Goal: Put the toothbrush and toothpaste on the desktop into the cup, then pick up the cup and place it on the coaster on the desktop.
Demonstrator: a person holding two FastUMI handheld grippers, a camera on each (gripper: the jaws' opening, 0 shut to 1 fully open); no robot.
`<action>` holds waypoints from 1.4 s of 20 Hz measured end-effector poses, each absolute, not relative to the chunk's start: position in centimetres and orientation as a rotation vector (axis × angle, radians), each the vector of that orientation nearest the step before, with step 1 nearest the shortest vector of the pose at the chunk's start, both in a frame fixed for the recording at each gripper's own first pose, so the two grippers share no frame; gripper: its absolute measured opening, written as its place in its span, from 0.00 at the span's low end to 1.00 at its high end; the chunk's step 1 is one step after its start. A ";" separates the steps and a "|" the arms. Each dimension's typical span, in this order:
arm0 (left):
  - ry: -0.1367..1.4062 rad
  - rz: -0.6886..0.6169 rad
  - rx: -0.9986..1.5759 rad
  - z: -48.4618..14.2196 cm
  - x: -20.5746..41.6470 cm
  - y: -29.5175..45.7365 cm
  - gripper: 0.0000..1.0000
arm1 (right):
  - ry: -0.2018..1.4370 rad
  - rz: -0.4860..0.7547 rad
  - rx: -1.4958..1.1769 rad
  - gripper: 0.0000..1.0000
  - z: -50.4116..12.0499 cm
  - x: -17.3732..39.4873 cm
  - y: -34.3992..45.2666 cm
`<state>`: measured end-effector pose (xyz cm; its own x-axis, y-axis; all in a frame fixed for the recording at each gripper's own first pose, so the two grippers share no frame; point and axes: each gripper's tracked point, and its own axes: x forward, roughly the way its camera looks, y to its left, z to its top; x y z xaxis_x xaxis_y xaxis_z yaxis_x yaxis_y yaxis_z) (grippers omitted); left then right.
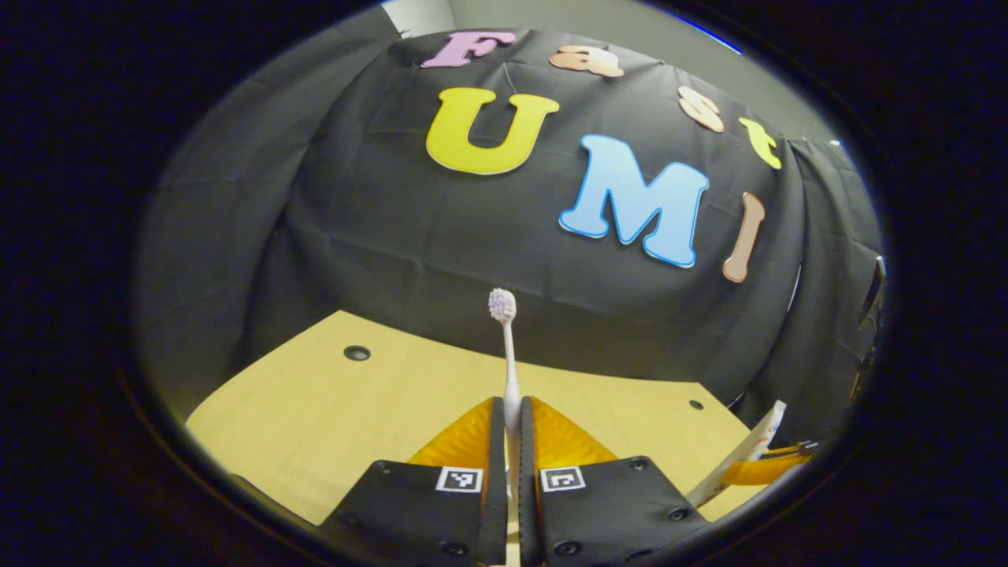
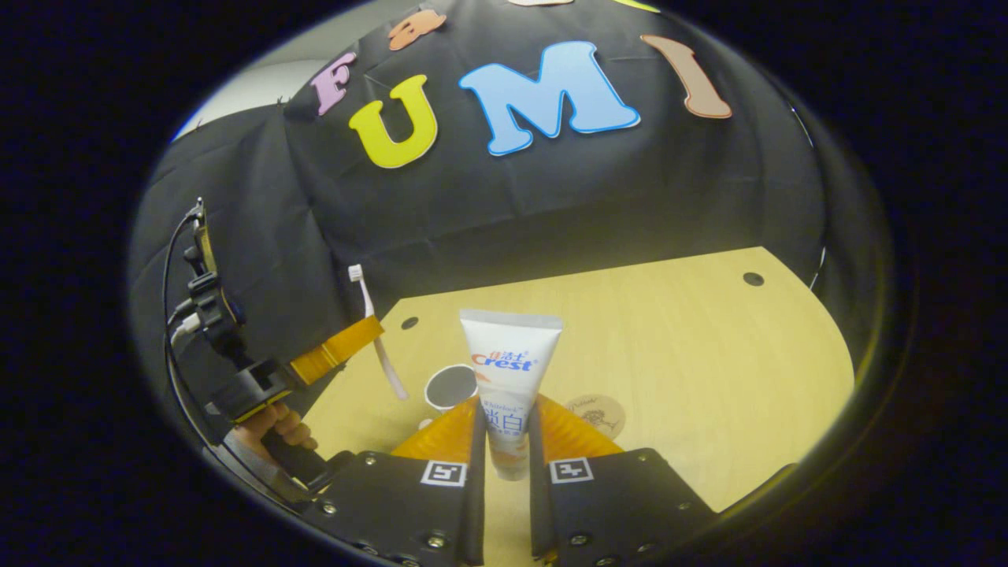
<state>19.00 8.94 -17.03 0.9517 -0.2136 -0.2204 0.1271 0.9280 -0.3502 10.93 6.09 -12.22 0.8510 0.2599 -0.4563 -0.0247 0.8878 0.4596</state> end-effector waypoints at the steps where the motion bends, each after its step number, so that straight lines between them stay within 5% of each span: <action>1: 0.250 -0.194 -0.345 -17.0 19.6 8.3 0.13 | 0.541 0.150 0.455 0.23 -12.3 11.0 6.1; 15: 0.469 -0.294 -0.294 -25.1 20.6 3.4 0.12 | 0.541 0.131 0.444 0.23 -11.7 11.5 5.7; 16: 0.476 -0.301 -0.306 -25.1 20.3 3.4 0.20 | 0.533 0.140 0.435 0.23 -11.4 11.9 5.9; 20: 0.530 -0.329 -0.345 -26.0 19.3 3.1 0.15 | 0.495 0.174 0.400 0.23 -9.9 14.1 6.9; 25: 0.550 -0.310 -0.347 -25.8 18.2 4.3 0.42 | 0.463 0.213 0.406 0.27 -8.9 16.4 8.0; 27: 0.560 -0.318 -0.363 -25.4 17.5 4.6 0.43 | 0.445 0.234 0.421 0.27 -8.3 17.4 8.8; 28: 0.561 -0.310 -0.367 -25.3 17.2 5.0 0.75 | 0.435 0.244 0.426 0.23 -8.0 18.0 9.2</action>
<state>17.21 5.02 -25.28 0.8039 -0.3812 -0.4566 0.1846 0.8896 -0.4177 18.00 9.16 -7.99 0.8800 0.3166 -0.3540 -0.1380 0.8837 0.4473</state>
